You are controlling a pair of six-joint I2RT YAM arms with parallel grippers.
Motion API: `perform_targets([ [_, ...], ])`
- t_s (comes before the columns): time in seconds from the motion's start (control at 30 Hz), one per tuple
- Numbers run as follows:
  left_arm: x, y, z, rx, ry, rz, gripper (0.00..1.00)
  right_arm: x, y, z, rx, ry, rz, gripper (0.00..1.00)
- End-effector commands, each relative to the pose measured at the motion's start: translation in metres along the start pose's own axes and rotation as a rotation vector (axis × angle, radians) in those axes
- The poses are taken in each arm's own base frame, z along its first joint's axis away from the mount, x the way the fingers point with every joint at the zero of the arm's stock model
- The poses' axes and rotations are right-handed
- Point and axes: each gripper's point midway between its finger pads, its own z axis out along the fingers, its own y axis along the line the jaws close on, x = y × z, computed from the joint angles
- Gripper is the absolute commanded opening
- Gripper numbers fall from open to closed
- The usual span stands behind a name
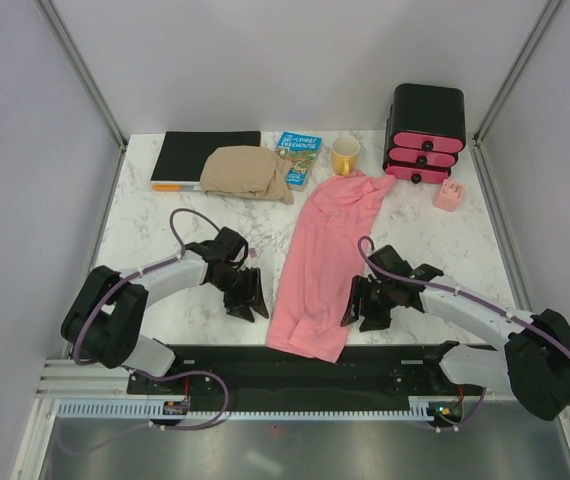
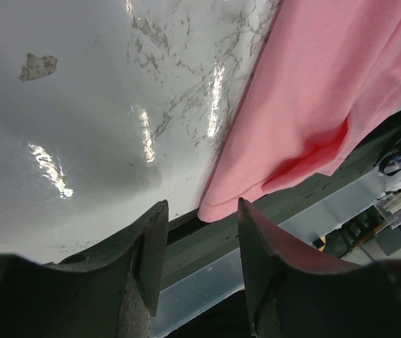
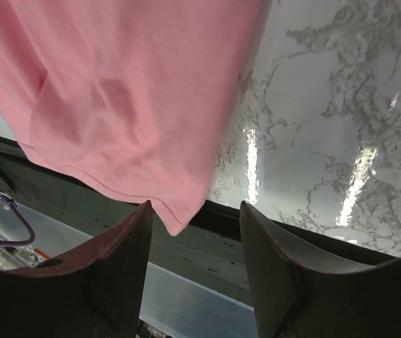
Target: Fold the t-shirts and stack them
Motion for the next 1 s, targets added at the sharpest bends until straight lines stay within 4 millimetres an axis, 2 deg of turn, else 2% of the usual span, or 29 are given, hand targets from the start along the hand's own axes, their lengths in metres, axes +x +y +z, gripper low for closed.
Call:
perform_targets([
  [0.0, 0.004, -0.012, -0.004, 0.081, -0.027, -0.001, 0.52, 0.008, 0.010, 0.004, -0.061, -0.011, 0.026, 0.60],
  [0.13, 0.012, -0.009, -0.001, 0.103, -0.015, -0.011, 0.52, 0.022, 0.004, 0.010, -0.050, 0.013, 0.028, 0.60],
  [0.27, 0.018, -0.009, 0.000, 0.126, -0.009, -0.011, 0.52, 0.027, 0.011, 0.012, -0.087, 0.006, 0.024, 0.61],
  [0.4, 0.021, -0.004, 0.003, 0.117, -0.008, -0.014, 0.52, 0.034, 0.010, 0.021, -0.091, 0.012, 0.025, 0.61],
  [0.67, 0.022, 0.000, 0.014, 0.139, 0.004, -0.010, 0.52, 0.036, 0.006, 0.038, -0.088, 0.020, -0.006, 0.61],
  [0.97, 0.025, -0.010, 0.020, 0.218, 0.046, 0.001, 0.53, 0.035, 0.008, 0.039, -0.097, 0.007, -0.015, 0.60],
])
